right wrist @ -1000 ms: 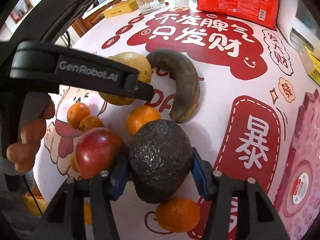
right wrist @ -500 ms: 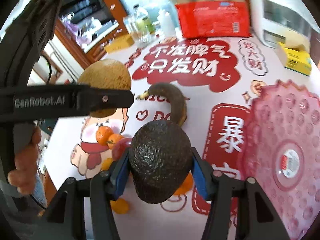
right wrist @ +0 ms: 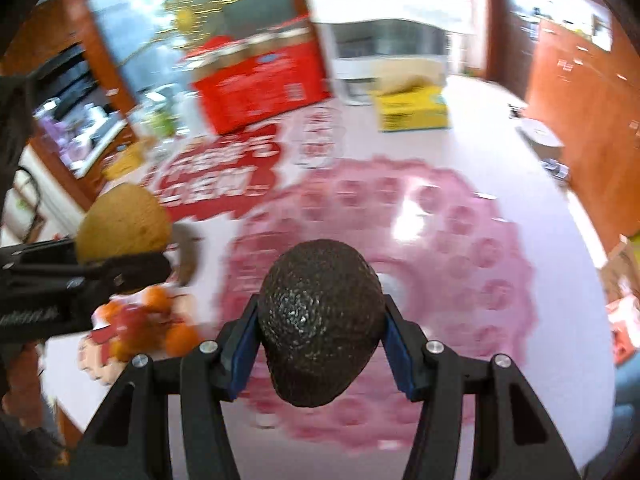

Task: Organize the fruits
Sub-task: 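Carry pear and avocado into the pink bowl and release both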

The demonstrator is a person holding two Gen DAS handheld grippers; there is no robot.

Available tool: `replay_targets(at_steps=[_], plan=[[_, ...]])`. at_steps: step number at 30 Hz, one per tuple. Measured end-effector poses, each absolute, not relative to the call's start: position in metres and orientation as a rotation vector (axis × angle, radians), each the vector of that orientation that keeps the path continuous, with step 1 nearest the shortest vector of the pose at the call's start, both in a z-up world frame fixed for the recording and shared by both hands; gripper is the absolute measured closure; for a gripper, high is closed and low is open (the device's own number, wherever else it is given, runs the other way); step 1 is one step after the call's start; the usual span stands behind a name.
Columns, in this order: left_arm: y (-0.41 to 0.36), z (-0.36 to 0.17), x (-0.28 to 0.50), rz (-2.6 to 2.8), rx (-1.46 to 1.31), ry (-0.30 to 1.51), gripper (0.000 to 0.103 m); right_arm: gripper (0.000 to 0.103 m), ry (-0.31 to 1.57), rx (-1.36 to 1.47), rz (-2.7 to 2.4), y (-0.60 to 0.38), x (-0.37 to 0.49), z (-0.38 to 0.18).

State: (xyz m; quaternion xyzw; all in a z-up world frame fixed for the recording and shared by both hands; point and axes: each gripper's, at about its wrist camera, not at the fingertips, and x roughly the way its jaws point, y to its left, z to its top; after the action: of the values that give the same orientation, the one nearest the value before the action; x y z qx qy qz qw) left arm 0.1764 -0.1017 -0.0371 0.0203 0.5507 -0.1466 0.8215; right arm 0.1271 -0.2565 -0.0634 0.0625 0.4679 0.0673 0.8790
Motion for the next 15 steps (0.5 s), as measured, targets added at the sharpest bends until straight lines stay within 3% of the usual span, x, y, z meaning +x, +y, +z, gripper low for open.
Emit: replay_targets(at_steps=[15], plan=[[-0.192, -0.121, 0.211, -0.398, 0.222, 1.310, 0.041, 0.046, 1.099, 0.098, 0.007, -0.301, 0.137, -0.126]])
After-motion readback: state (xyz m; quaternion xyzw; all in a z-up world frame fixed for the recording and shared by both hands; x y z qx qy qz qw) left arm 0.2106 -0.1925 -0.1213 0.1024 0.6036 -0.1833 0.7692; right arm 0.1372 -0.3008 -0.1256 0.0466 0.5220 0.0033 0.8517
